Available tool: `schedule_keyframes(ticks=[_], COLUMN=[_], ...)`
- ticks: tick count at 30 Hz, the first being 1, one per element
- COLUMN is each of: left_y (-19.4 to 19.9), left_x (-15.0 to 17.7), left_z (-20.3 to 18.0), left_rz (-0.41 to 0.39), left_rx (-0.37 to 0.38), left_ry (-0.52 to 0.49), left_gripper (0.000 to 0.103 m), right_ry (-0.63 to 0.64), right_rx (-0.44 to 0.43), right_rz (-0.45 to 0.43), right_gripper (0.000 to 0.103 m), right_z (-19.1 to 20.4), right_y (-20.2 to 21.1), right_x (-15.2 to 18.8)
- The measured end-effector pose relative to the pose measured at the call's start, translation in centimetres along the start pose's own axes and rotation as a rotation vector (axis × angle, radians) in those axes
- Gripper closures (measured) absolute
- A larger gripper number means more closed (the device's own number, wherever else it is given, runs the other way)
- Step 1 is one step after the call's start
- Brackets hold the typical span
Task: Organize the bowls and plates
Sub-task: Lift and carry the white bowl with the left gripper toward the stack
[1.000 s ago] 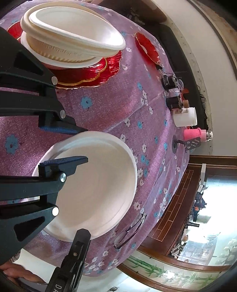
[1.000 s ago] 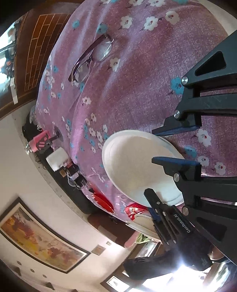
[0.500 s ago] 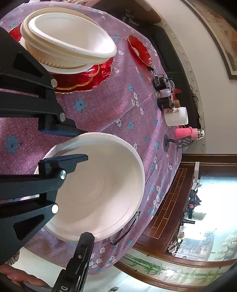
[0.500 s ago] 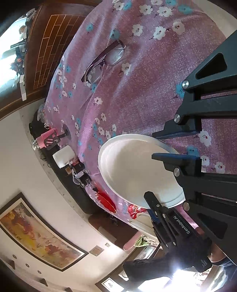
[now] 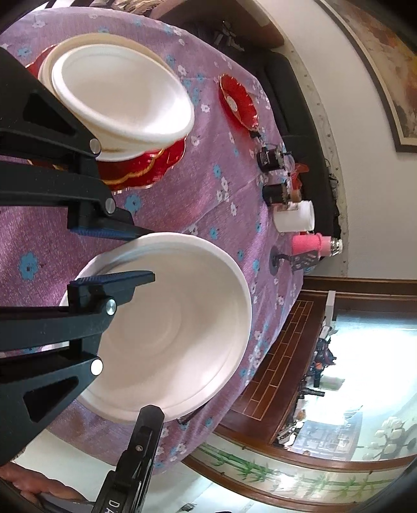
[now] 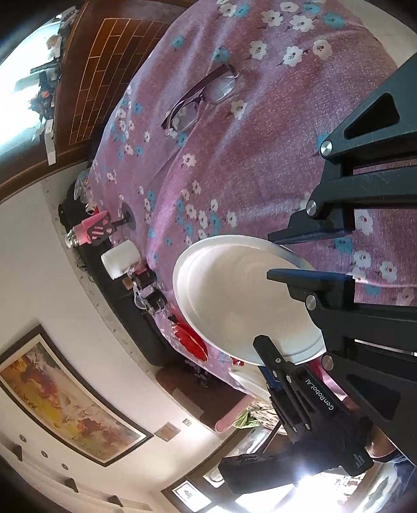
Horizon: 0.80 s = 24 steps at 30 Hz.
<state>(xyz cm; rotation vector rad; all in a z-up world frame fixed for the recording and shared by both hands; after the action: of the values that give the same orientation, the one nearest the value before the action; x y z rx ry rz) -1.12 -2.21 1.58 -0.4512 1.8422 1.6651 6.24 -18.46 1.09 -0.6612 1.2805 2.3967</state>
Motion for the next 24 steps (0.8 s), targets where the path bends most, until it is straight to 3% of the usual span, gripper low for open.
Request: schedule_keyframes(ticks=[12,24], left_y=[3.0,6.4], left_x=[-0.9,-1.7], left_z=[3.5,9.9], left_rz=[-0.062,-0.135], left_rx=[-0.014,-0.051], left_ry=[0.077,0.195], left_gripper=[0.085,0.085], right_ry=[0.09,0.207], right_rx=[-0.018,-0.077], right_rz=[-0.018,-0.018], right_gripper=[0.086,0.086], right_z=[4.8,11.7], right_y=[0.2,-0.9], right_x=[-1.9,-4.0])
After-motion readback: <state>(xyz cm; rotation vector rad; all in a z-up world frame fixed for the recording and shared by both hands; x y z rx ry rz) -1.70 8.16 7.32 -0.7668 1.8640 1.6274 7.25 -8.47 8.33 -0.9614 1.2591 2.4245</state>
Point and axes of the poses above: each gripper's, at about its wrist camera, not at the fingertips, and y roughly against the way its jaws point, z to its left, x to its underside, the point moved 10 cm from there along -y, roughly the way its jaws point, and after that the axes turned 9 degrees about z, right-handed, at the moved point
